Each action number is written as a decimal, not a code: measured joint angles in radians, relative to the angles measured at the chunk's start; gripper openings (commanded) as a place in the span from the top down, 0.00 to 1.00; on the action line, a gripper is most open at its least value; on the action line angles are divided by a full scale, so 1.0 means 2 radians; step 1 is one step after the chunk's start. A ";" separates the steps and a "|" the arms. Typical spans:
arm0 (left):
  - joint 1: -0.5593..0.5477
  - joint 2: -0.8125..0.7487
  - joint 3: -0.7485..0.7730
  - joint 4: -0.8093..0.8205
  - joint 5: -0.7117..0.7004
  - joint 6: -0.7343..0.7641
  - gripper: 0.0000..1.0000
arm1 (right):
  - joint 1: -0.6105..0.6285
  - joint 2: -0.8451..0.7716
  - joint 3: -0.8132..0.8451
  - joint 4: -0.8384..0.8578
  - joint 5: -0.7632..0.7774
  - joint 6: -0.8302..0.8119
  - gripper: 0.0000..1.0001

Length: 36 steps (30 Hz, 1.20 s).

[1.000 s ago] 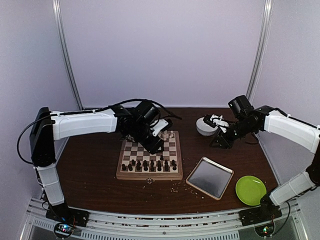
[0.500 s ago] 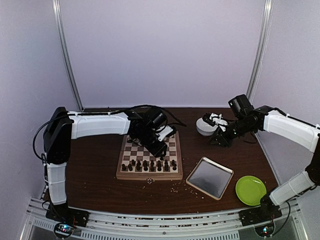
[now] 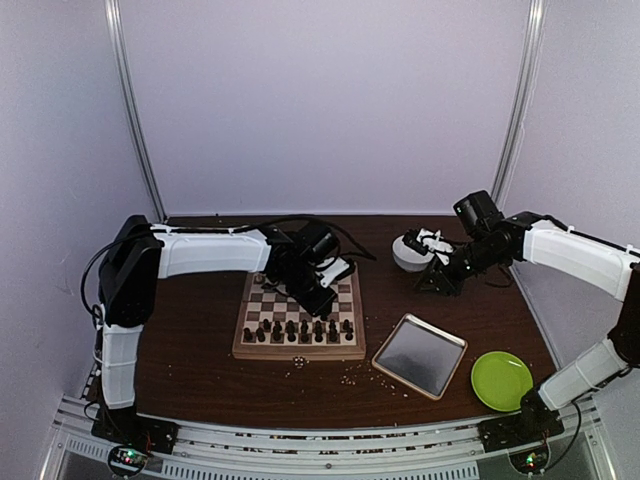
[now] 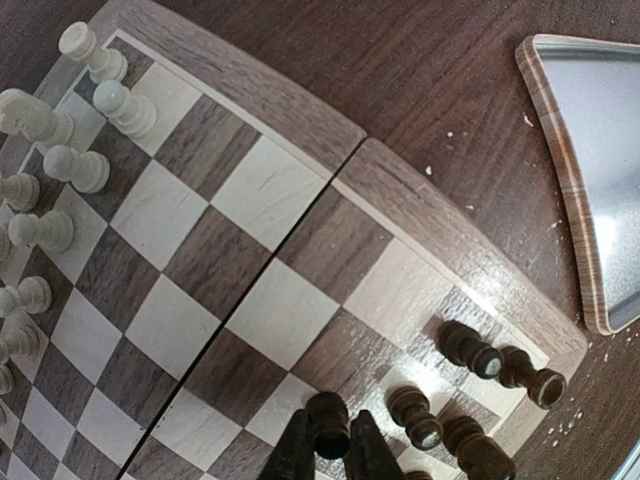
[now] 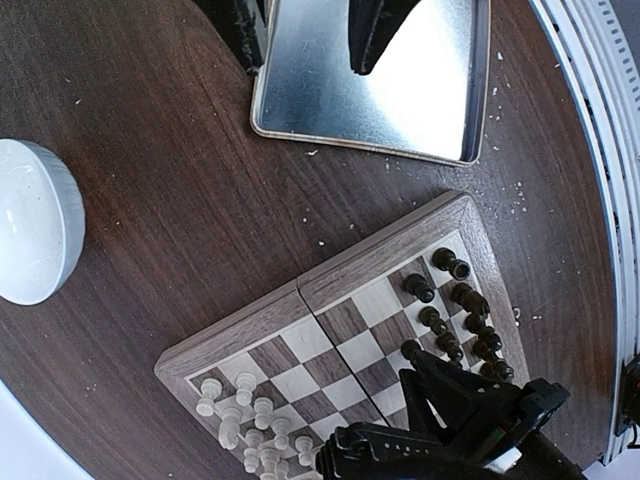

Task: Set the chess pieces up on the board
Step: Pick up the pawn from the chessboard.

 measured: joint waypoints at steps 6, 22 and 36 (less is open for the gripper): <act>0.000 0.000 0.007 -0.004 0.000 0.001 0.82 | 0.000 0.005 0.000 -0.002 0.000 0.000 0.72; 0.000 0.009 0.007 -0.019 0.003 0.005 0.89 | 0.000 0.017 0.001 -0.006 -0.003 -0.001 0.73; 0.011 -0.038 -0.012 -0.042 -0.028 0.013 0.94 | 0.000 0.017 0.002 -0.007 -0.005 -0.002 0.74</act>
